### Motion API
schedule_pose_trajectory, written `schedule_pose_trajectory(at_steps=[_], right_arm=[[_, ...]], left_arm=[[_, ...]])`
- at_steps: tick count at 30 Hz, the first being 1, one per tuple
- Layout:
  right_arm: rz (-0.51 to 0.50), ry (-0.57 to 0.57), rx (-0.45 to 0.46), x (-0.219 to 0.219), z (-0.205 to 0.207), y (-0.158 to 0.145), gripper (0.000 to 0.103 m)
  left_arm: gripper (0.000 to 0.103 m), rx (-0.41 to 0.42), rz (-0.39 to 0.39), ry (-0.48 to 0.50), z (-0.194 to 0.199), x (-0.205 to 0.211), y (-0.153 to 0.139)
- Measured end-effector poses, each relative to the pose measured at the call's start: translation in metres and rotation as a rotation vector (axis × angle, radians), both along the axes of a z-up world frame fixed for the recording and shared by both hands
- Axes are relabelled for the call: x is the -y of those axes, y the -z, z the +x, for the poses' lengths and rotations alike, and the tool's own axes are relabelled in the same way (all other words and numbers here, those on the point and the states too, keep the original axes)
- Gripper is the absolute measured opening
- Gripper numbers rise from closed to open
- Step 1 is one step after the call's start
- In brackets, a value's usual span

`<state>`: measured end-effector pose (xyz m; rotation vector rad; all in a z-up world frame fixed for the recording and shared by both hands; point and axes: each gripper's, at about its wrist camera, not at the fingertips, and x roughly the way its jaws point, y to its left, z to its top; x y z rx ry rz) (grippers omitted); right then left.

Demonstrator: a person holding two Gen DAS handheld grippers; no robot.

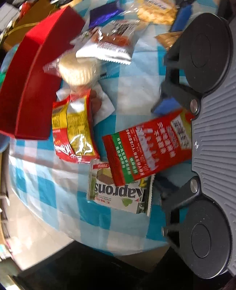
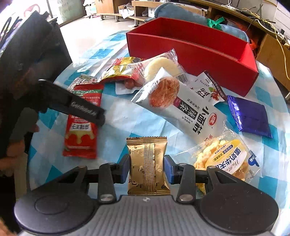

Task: Organize snacks
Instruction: 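Carry the red packet and gold pastry over the red box with both tools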

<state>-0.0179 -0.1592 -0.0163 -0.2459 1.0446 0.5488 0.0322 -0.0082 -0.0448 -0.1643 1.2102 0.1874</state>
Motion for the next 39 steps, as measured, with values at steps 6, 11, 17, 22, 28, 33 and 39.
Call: schedule_pose_trajectory(at_steps=[6,11,17,22,28,33,39], right_arm=[[0.005,0.01,0.022,-0.001,0.004,-0.004,0.036],[-0.008,0.018,0.013,-0.003,0.012,-0.001,0.036],[-0.042,0.026,-0.024,-0.011,0.024,0.015,0.036],[-0.052,0.03,-0.034,-0.017,0.033,0.018,0.039],[-0.087,0.031,-0.029,-0.022,0.03,0.019,0.035],[-0.039,0.104,-0.012,-0.018,0.028,0.004,0.035],[-0.006,0.14,0.038,-0.024,0.014,-0.018,0.035]], left_arm=[[0.064,-0.007,-0.014,0.103,-0.017,0.005,-0.005],[0.083,-0.007,0.06,0.131,-0.02,0.013,-0.002],[0.095,0.015,0.086,0.144,-0.023,0.014,0.002],[0.077,0.028,0.026,0.175,-0.025,0.006,0.0],[0.064,0.046,0.011,0.233,-0.025,0.004,-0.006],[0.059,0.05,-0.058,0.23,-0.02,-0.01,-0.006],[0.059,0.117,-0.078,0.231,-0.028,-0.015,-0.025]])
